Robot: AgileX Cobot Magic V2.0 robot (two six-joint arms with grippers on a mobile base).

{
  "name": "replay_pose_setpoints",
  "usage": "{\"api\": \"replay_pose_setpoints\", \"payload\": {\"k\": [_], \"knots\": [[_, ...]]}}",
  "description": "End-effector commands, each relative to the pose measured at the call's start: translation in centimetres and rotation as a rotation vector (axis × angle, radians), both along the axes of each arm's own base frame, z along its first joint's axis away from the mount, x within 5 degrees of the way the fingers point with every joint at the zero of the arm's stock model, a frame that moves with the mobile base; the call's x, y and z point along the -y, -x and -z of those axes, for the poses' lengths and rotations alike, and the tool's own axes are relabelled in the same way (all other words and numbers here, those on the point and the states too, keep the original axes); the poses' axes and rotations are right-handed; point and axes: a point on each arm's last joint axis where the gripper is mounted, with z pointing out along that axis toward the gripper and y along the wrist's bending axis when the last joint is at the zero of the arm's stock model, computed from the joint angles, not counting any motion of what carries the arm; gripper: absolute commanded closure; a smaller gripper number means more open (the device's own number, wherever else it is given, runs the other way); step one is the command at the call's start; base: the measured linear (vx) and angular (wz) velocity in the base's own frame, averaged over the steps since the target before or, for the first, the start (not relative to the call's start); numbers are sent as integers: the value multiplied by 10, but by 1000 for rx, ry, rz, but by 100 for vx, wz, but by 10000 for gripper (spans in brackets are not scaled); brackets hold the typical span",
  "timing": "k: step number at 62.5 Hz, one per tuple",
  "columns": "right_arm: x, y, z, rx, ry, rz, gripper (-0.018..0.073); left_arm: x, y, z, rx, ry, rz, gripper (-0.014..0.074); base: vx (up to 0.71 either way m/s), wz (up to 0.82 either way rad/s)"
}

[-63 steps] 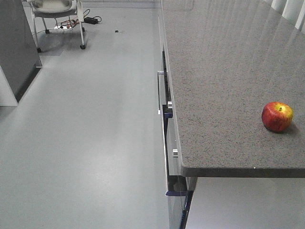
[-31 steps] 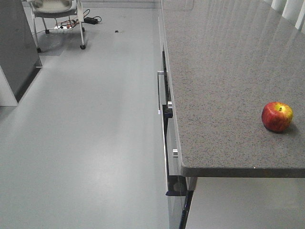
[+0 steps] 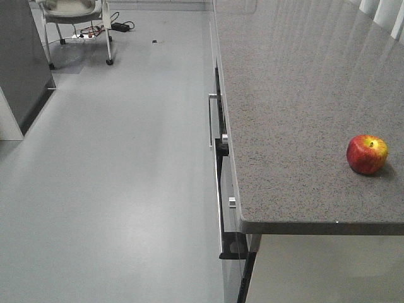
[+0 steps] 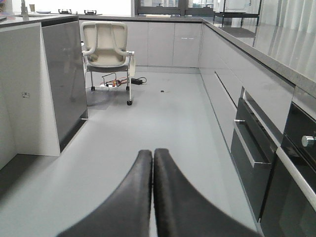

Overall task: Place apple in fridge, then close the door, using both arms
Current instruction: 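Lower the open right gripper over the apple and close on it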

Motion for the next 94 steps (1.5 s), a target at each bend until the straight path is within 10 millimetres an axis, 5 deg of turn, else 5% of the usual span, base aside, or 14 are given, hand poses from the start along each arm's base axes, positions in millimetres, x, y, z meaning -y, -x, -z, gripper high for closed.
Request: {"api": "replay_pose_setpoints", "payload": {"k": [1,20,53,73,94], "knots": [[0,-10,-14,82,44,-6,-164,1,0,3,54,1,14,603,0,0],[-1,-43,-2,-63,67,-7,-124,1,0,3,54,1,14,603,0,0],[19,-147,-15,-284,30,109,-92,1,0,3,54,1,14,603,0,0],[39,-200,36,-479,-19,138,-76,1,0,3,54,1,14,603,0,0],[47,-235,78,-519,-42,137,-64,1,0,3,54,1,14,603,0,0]]}}
